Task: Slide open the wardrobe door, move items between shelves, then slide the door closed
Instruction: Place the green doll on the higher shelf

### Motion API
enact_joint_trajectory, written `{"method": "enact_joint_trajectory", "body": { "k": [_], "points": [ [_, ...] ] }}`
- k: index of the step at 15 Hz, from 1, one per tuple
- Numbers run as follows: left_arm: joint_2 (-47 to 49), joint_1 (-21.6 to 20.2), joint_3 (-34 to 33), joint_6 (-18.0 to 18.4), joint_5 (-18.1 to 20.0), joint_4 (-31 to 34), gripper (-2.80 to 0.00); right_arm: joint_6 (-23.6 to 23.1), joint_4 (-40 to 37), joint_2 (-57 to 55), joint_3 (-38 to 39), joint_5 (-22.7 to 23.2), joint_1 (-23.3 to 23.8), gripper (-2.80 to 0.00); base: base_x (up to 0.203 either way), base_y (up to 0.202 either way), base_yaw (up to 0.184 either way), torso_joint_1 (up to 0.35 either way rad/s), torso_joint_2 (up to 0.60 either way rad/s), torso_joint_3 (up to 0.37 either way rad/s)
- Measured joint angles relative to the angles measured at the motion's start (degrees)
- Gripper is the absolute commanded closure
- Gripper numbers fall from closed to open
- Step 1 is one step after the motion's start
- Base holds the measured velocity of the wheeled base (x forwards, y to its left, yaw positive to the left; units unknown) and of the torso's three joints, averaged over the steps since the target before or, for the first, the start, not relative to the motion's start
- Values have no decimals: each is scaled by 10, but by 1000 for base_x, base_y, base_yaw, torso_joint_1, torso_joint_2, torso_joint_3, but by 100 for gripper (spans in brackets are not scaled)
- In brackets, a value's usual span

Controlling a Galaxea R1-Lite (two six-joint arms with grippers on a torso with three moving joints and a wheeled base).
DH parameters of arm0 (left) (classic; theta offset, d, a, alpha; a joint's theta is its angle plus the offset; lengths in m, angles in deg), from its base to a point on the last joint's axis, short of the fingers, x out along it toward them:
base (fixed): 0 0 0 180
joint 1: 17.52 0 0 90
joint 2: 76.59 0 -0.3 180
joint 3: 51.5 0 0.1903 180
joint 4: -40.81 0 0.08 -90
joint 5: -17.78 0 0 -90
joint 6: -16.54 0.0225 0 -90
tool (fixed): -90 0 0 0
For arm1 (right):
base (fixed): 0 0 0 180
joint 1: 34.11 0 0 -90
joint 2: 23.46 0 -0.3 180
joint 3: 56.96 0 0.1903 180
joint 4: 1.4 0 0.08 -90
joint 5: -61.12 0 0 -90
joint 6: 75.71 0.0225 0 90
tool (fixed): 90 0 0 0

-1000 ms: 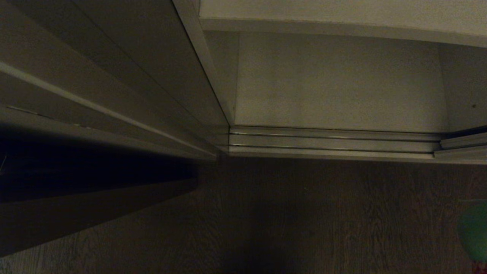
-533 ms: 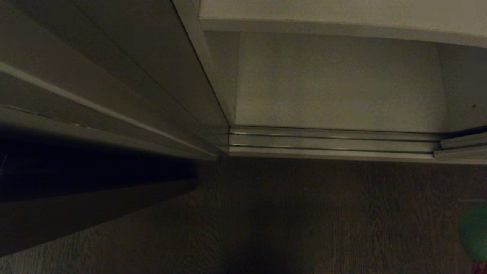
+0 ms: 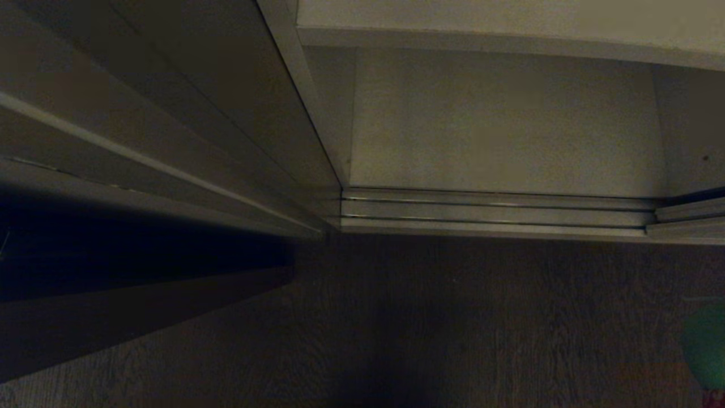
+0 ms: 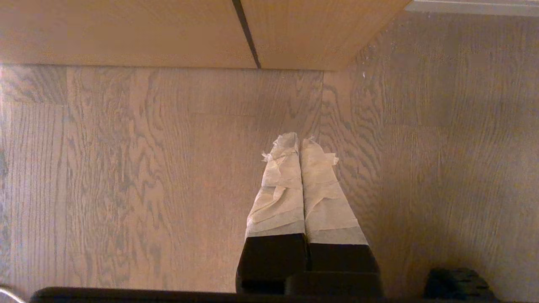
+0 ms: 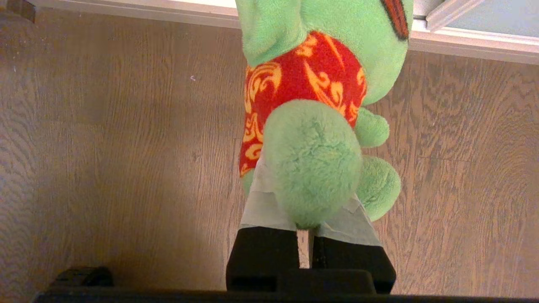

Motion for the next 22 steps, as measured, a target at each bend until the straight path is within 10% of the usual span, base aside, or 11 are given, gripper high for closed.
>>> {"method": "enact_joint_trajectory", "body": {
  "k": [22],
  "points": [
    [0, 0, 1, -5, 0, -1, 0, 0, 0, -1, 0, 0, 0, 0, 0, 0, 0, 2, 2, 185]
  ]
}}
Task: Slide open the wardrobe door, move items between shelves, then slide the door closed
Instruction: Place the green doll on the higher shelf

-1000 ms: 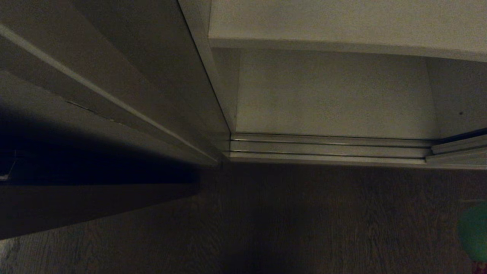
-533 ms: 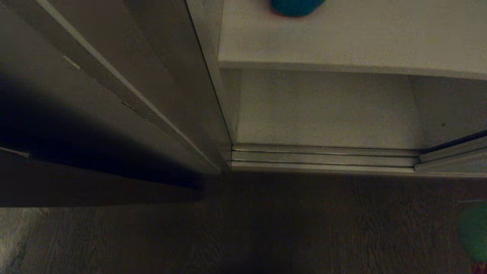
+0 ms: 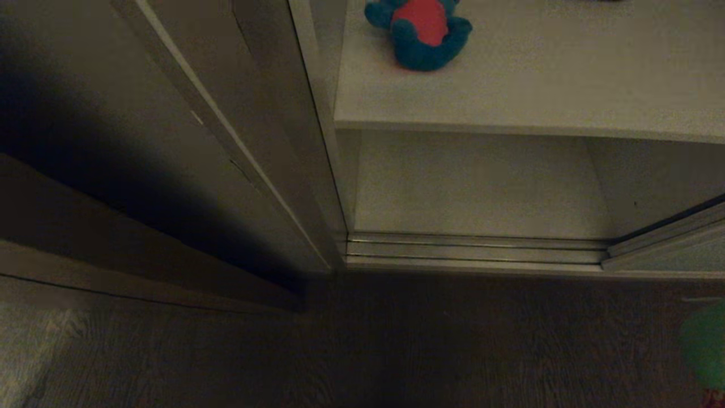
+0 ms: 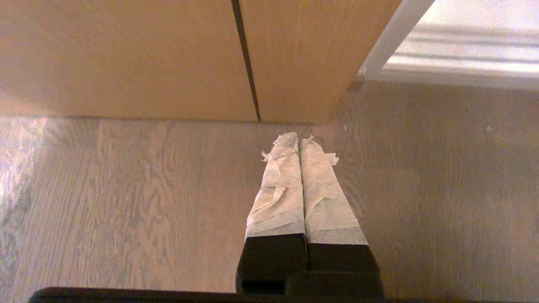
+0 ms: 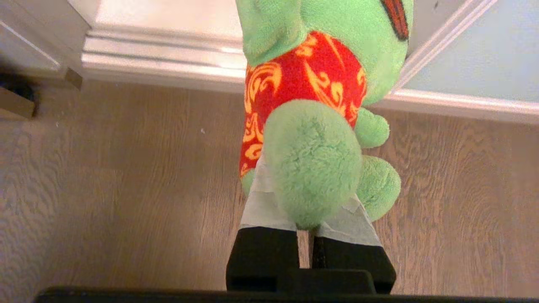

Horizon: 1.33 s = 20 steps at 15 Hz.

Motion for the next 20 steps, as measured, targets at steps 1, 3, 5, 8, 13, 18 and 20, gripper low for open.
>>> {"method": "enact_joint_trajectory", "body": {
  "k": [1, 3, 5, 8, 13, 18, 20],
  "points": [
    [0, 0, 0, 0, 0, 0, 0, 0, 0, 0, 0, 0, 0, 0, 0, 0, 0, -3, 3, 199],
    [0, 0, 0, 0, 0, 0, 0, 0, 0, 0, 0, 0, 0, 0, 0, 0, 0, -2, 1, 200],
    [0, 0, 0, 0, 0, 0, 0, 0, 0, 0, 0, 0, 0, 0, 0, 0, 0, 2, 4, 197],
    [0, 0, 0, -1, 0, 0, 0, 0, 0, 0, 0, 0, 0, 0, 0, 0, 0, 2, 0, 201],
    [-1, 0, 0, -2, 0, 0, 0, 0, 0, 0, 0, 0, 0, 0, 0, 0, 0, 2, 2, 202],
    [-1, 0, 0, -2, 0, 0, 0, 0, 0, 0, 0, 0, 0, 0, 0, 0, 0, 2, 1, 115],
    [-1, 0, 0, -2, 0, 0, 0, 0, 0, 0, 0, 0, 0, 0, 0, 0, 0, 0, 0, 0]
  ]
}}
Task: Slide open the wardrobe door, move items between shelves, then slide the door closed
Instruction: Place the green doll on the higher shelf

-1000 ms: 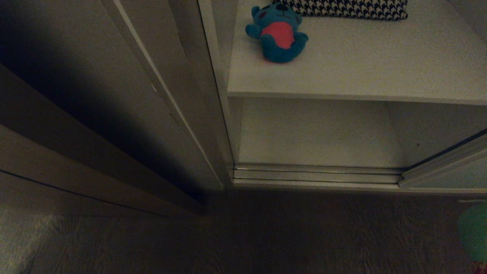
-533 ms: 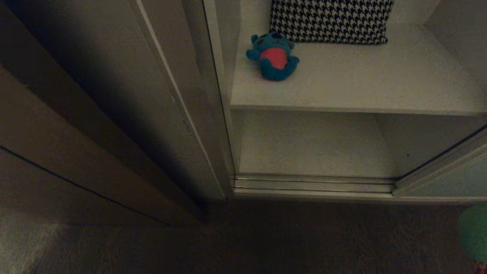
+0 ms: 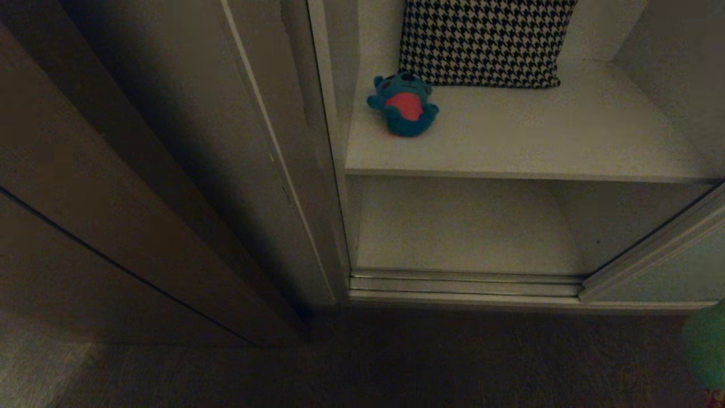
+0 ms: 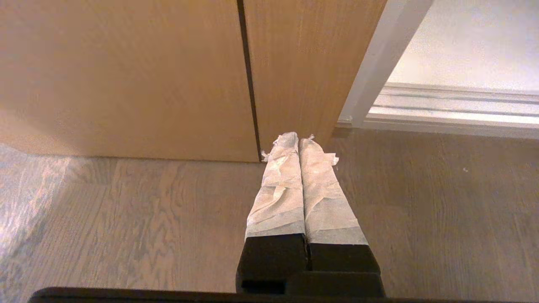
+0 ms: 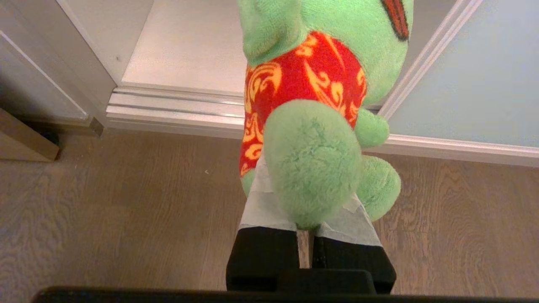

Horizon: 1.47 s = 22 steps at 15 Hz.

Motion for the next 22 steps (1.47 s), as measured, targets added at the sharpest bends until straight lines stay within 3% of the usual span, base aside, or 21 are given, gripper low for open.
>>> {"method": "enact_joint_trajectory", "body": {
  "k": [22],
  "points": [
    [0, 0, 0, -4, 0, 0, 0, 0, 0, -1, 0, 0, 0, 0, 0, 0, 0, 1, 1, 12]
  ]
}}
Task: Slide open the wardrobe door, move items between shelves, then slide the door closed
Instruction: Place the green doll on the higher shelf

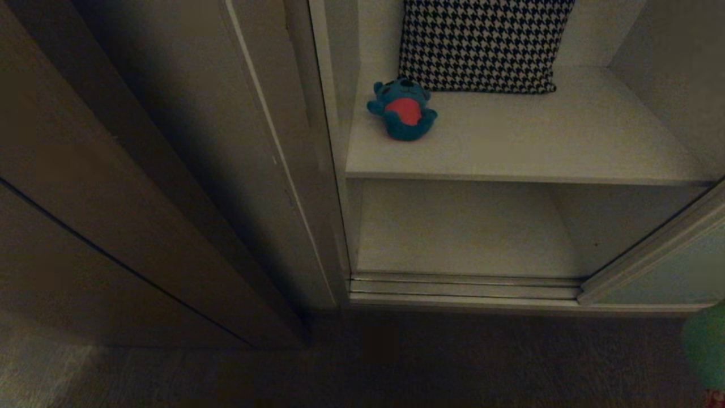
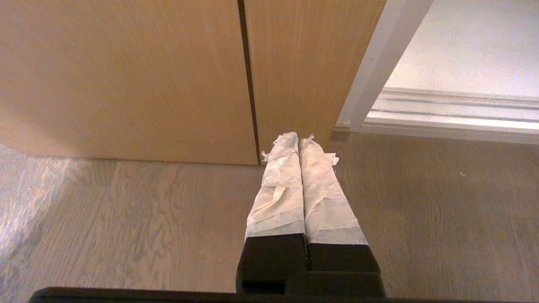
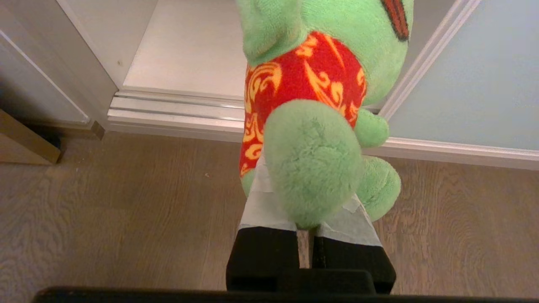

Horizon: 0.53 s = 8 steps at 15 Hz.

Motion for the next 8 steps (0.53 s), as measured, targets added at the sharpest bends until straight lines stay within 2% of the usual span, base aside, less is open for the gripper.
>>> {"method": "enact_joint_trajectory", "body": {
  "k": [8],
  "points": [
    [0, 0, 0, 0, 0, 0, 0, 2, -20, -4, -6, -2, -1, 0, 0, 0, 0, 0, 0, 0]
  ]
}}
